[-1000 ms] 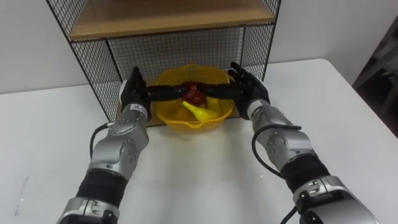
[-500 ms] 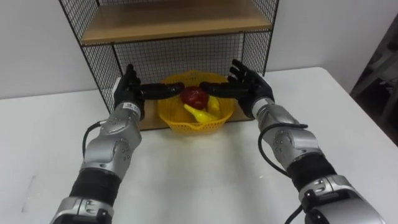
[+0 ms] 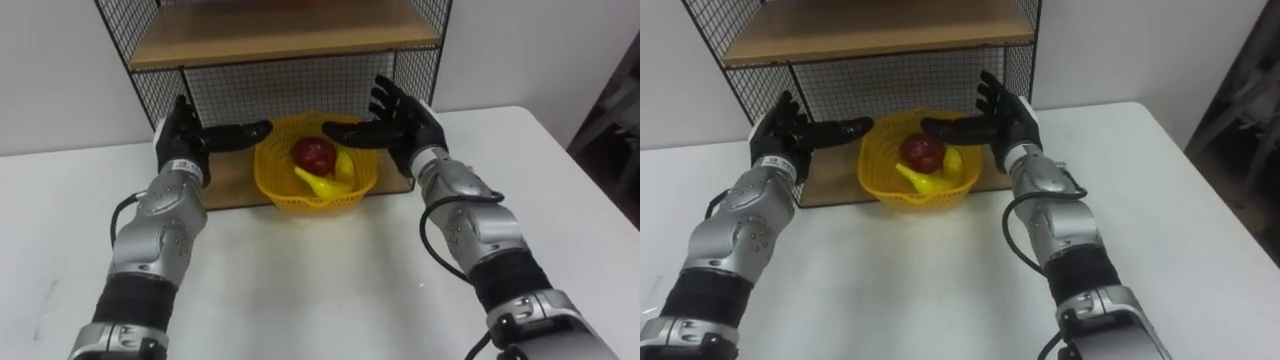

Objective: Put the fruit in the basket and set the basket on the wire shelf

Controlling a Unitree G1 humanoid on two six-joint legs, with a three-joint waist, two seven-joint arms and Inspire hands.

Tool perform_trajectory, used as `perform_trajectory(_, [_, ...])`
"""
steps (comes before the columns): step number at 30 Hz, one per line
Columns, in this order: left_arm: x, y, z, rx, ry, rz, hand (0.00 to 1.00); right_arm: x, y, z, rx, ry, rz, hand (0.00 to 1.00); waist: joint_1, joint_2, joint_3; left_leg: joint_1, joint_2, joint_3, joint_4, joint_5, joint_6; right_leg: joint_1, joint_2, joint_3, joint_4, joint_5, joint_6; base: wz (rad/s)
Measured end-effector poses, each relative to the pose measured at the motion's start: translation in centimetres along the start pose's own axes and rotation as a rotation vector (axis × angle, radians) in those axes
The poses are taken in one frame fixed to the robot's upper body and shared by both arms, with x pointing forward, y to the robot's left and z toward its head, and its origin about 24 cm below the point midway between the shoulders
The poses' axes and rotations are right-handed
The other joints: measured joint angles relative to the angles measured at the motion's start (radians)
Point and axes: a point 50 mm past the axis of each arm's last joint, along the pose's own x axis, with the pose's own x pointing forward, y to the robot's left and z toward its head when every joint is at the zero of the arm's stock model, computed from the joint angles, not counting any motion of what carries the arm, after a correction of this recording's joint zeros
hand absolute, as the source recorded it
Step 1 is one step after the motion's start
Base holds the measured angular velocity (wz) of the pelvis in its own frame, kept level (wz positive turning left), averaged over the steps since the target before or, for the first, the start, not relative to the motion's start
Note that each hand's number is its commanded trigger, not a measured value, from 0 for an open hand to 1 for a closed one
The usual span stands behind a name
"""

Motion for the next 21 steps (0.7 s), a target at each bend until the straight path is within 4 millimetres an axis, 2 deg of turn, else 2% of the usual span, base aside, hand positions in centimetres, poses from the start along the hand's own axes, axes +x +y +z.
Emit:
perform_trajectory(5, [-1.1,-0.2,1.5,-0.003,-0.121,-0.045,0.00,-1.3,-0.1,1.4,-0.131,-0.103,0.003,0.00,0.010,-0.006,-0.0006,0.011,-0.002,-0.001,-0.008,0.000,0.000,0.007,-0.004,0.003,-0.004,0.000,0.000,0.00])
perform_trajectory(10, [-2.3,-0.1,1.1,-0.008,-0.144,-0.066,0.00,-2.5,-0.4,1.5,-0.146,-0.142,-0.004,0.00,0.019,-0.030,0.0028,0.016,-0.001,-0.002,-0.014,0.002,-0.003,0.012,0.004,0.005,-0.005,0.000,0.000,-0.01])
perform_trajectory(17, [-3.2,-0.6,1.2,-0.002,-0.180,-0.104,0.00,-3.9,-0.7,1.7,-0.111,-0.184,0.001,0.00,0.021,-0.033,0.0022,-0.007,0.001,-0.002,-0.014,0.005,-0.002,-0.007,0.007,0.004,-0.003,0.005,0.000,0.00])
perform_trajectory(21, [-4.4,-0.7,0.2,0.008,-0.177,-0.148,0.00,-5.0,-0.7,1.9,-0.102,-0.216,-0.002,0.00,0.023,-0.033,0.0024,-0.004,0.002,0.001,-0.014,0.005,-0.002,-0.007,0.007,0.006,-0.004,0.005,0.000,0.00])
